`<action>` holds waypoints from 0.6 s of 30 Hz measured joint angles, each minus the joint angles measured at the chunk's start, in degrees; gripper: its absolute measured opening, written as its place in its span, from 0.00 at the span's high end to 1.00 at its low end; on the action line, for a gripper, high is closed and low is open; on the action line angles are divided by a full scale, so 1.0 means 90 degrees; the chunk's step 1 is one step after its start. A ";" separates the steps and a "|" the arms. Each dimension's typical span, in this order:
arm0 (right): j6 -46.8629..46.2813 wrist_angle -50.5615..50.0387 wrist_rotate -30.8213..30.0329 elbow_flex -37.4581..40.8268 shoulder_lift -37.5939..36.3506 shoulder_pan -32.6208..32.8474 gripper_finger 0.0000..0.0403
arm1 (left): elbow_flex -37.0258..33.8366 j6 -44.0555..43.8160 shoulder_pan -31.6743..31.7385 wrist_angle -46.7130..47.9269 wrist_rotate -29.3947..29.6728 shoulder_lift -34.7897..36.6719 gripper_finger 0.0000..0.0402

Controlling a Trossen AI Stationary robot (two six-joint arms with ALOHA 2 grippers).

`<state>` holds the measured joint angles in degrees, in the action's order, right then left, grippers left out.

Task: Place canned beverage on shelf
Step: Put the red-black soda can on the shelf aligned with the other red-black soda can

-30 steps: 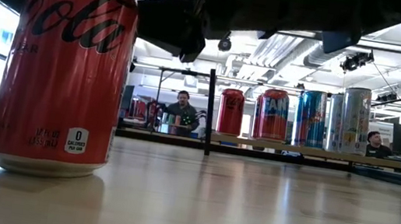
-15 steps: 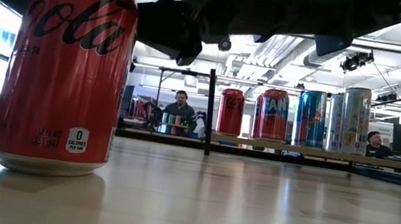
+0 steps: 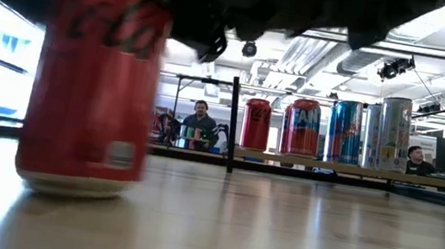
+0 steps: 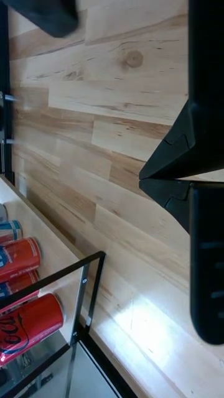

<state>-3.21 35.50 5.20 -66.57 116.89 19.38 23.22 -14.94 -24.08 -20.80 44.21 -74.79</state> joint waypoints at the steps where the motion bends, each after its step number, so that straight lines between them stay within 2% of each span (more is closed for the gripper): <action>1: 0.0114 -0.0265 -0.0004 0.0005 -0.0133 0.0000 0.42 | 0.0000 0.0002 0.0000 0.0000 -0.0003 -0.0002 1.00; 4: 0.0492 -0.1100 -0.0182 0.0012 -0.0671 0.0010 0.42 | 0.0000 0.0000 0.0000 -0.0004 -0.0012 -0.0002 1.00; 11: 0.1228 -0.2793 -0.1411 0.0010 -0.2038 -0.0017 0.42 | 0.0000 0.0002 0.0000 0.0000 -0.0015 -0.0002 1.00; 18: 0.1579 -0.4765 -0.2207 -0.0002 -0.3455 -0.0114 0.42 | 0.0000 0.0004 0.0002 -0.0005 -0.0015 -0.0002 1.00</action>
<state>11.00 -7.38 -14.67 -66.59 85.80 18.35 23.22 -14.90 -24.05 -20.84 44.07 -74.81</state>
